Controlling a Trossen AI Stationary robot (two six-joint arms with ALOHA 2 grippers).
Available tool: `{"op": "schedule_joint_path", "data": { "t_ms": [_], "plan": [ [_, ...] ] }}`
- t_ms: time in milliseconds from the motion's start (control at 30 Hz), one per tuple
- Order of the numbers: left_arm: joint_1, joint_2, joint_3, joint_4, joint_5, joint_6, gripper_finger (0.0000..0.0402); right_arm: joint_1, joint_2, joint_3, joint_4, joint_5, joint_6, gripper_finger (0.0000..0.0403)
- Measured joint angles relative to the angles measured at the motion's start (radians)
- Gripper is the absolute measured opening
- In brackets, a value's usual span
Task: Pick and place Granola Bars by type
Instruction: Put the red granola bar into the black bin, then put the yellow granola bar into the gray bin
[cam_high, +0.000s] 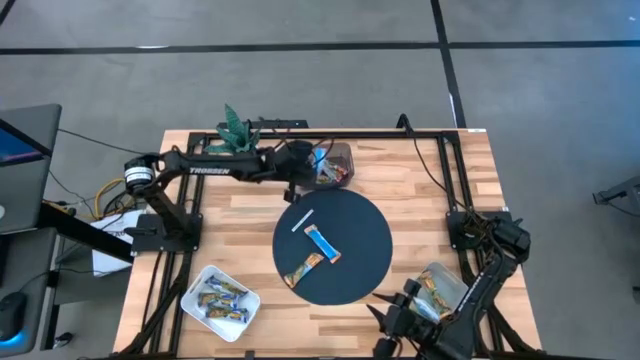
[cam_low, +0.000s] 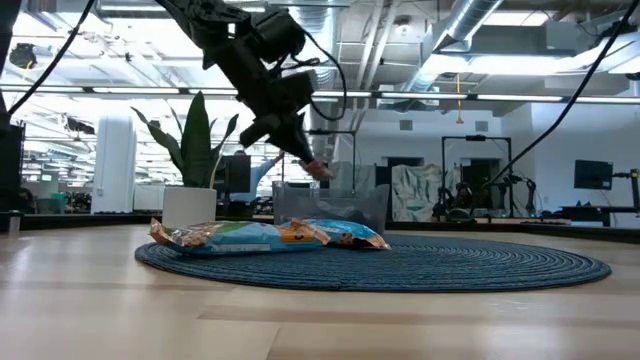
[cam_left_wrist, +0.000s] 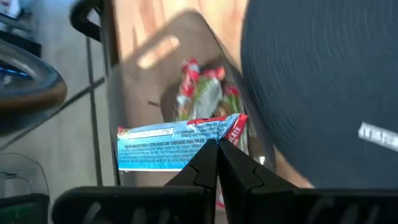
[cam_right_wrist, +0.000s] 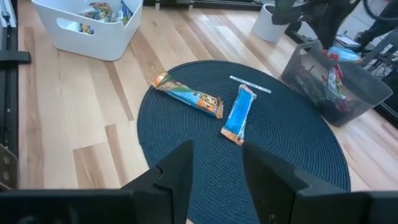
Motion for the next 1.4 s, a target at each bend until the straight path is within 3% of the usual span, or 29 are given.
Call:
{"op": "schedule_joint_path", "data": {
  "t_ms": [267,467,667,967,1300,1400],
  "plan": [
    [0.03,0.0,0.0,-0.067,-0.007,0.112,0.0,-0.018,0.0,0.0,0.004,0.001,-0.025,0.0134],
    [0.041,0.0,0.0,-0.076,-0.03,0.097,0.0004,-0.037,0.0,0.0,0.003,0.0,-0.049,0.0134],
    [0.041,0.001,0.0,-0.102,-0.041,0.059,0.0053,-0.045,0.0,0.0,0.006,0.0,-0.068,0.0134],
    [0.041,0.001,0.001,-0.106,-0.16,0.024,0.0124,-0.047,0.0,0.0,0.008,-0.001,-0.078,0.0134],
    [0.033,0.0,0.001,-0.11,-0.233,0.005,0.0137,-0.046,0.0,0.0,0.008,-0.001,-0.08,0.0134],
    [0.023,-0.025,0.001,-0.116,-0.204,-0.025,0.0137,-0.048,0.0,0.0,0.008,0.0,-0.08,0.0134]
  ]
}}
